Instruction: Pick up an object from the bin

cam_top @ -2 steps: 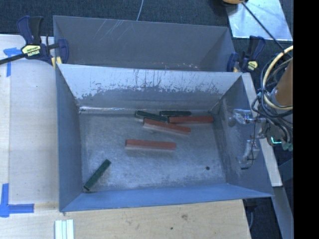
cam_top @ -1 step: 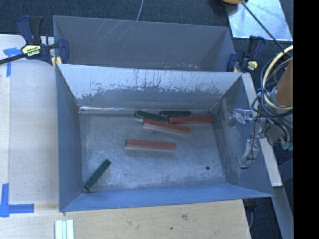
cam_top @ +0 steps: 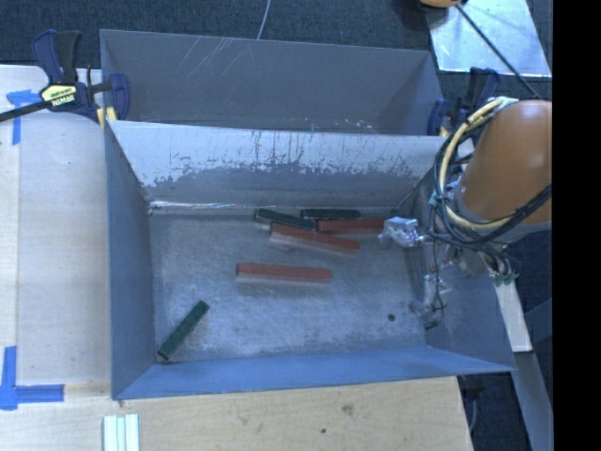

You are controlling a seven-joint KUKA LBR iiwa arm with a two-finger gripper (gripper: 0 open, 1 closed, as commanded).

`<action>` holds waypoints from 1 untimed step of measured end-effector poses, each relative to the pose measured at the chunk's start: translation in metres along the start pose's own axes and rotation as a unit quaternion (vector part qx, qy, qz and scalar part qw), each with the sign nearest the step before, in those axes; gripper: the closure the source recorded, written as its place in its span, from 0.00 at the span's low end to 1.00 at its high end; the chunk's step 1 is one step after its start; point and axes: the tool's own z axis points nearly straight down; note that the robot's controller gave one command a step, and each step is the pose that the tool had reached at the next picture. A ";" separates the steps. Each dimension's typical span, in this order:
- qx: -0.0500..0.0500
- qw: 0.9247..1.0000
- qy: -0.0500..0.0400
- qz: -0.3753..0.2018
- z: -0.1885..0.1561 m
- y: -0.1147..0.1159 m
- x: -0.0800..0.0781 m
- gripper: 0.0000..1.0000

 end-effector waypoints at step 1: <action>-0.002 1.000 0.003 0.000 0.023 0.046 -0.048 0.00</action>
Offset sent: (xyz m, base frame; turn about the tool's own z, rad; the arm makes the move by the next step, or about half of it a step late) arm 0.0952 0.0914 -0.0426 0.0514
